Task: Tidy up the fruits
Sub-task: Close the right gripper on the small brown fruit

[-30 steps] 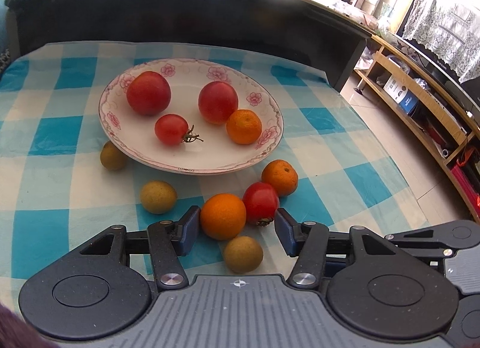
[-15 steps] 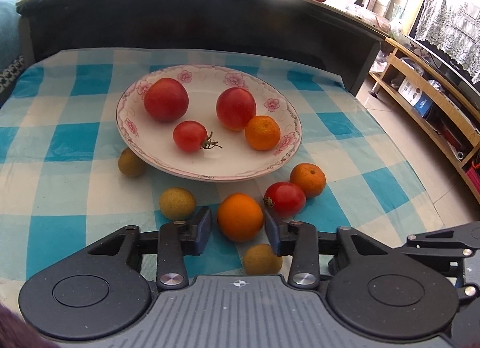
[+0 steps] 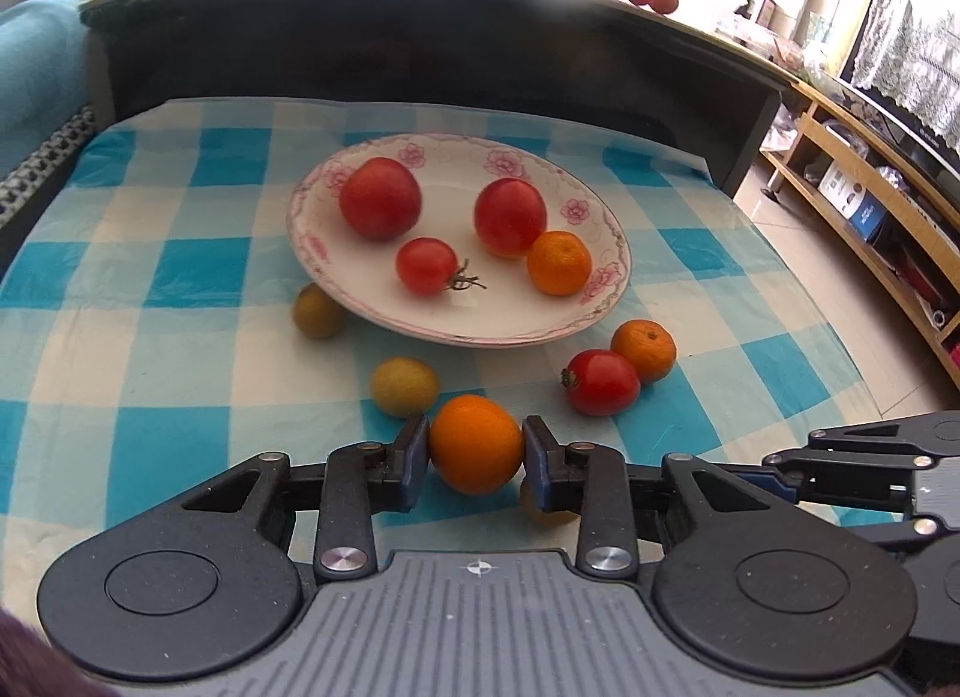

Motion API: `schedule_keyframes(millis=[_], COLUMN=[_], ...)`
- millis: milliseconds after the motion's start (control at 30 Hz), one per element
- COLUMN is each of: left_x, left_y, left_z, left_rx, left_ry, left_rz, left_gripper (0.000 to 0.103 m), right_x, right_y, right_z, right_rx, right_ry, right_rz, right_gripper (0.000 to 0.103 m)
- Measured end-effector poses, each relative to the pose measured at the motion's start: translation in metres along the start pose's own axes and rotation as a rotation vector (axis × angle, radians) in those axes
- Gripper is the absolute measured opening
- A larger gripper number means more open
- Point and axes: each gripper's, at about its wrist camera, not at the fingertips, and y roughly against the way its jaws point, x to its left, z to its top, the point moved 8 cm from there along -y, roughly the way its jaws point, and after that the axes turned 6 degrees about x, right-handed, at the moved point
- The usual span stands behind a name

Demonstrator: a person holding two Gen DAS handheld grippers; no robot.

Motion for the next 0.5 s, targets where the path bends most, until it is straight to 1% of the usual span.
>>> schedule_keyframes(millis=[67,133,200,367,500], left_x=[0.005,0.008,0.010,0.018,0.026], left_y=[0.006,0.011,0.014,0.016,0.019], left_z=[0.000,-0.001,-0.004,-0.010,-0.013], left_rx=[-0.005,-0.009,-0.009,0.004,0.008], left_ry=[0.014,0.017,0.019,0.033,0.050], left_rz=[0.001,0.002,0.003,0.006,0.001], left_gripper=[0.041,0.041,0.041,0.041,0.041], right_x=[0.003,0.008,0.013,0.022,0.027], right_y=[-0.001,-0.003,-0.006,-0.010,-0.021], right_z=[0.002,0.004,0.005,0.013,0.018], right_rx=[0.001,0.002,0.001,-0.014,-0.008], right_ry=[0.008,0.019,0.034,0.047,0.082], right_rz=[0.003,0.007,0.003,0.014,0.000], right_gripper=[0.025,0.029,0.037,0.040,0.040])
